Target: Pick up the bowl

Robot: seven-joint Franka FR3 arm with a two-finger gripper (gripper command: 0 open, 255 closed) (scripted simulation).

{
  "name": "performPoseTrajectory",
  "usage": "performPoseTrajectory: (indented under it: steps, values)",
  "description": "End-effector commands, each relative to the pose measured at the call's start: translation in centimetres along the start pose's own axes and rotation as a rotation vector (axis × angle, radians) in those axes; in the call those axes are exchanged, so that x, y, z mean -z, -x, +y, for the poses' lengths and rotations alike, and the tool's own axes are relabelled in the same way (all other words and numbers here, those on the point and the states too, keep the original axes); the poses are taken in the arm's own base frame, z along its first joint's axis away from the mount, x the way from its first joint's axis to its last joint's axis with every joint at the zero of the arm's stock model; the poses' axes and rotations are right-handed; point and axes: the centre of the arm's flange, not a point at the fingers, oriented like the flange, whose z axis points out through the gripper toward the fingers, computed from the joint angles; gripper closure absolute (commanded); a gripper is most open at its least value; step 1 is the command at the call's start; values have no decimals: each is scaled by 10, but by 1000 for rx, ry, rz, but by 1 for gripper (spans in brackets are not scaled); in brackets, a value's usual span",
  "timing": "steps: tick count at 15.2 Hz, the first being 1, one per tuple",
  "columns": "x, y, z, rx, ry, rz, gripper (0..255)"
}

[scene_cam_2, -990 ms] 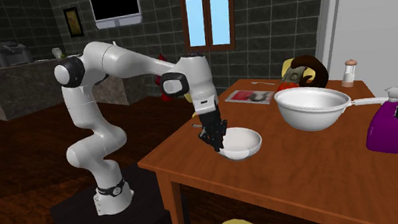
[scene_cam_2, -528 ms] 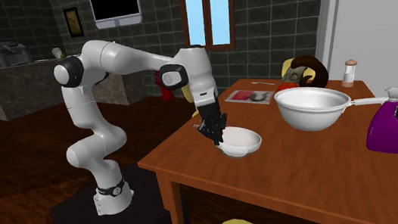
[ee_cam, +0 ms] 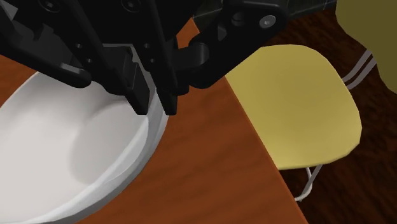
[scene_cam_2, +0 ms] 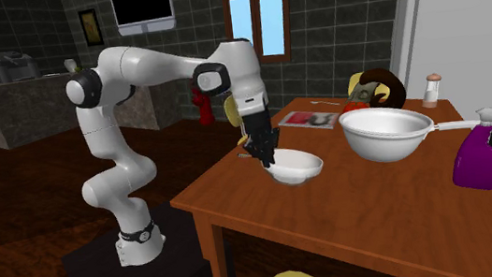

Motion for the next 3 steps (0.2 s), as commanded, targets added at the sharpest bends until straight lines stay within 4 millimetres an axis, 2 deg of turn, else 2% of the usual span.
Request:
performPoseTrajectory:
  steps: [1, 3]
  values:
    - [11, -2, -2, 0, 0, 0, 255]
    - [12, -3, -2, 0, 0, 0, 255]
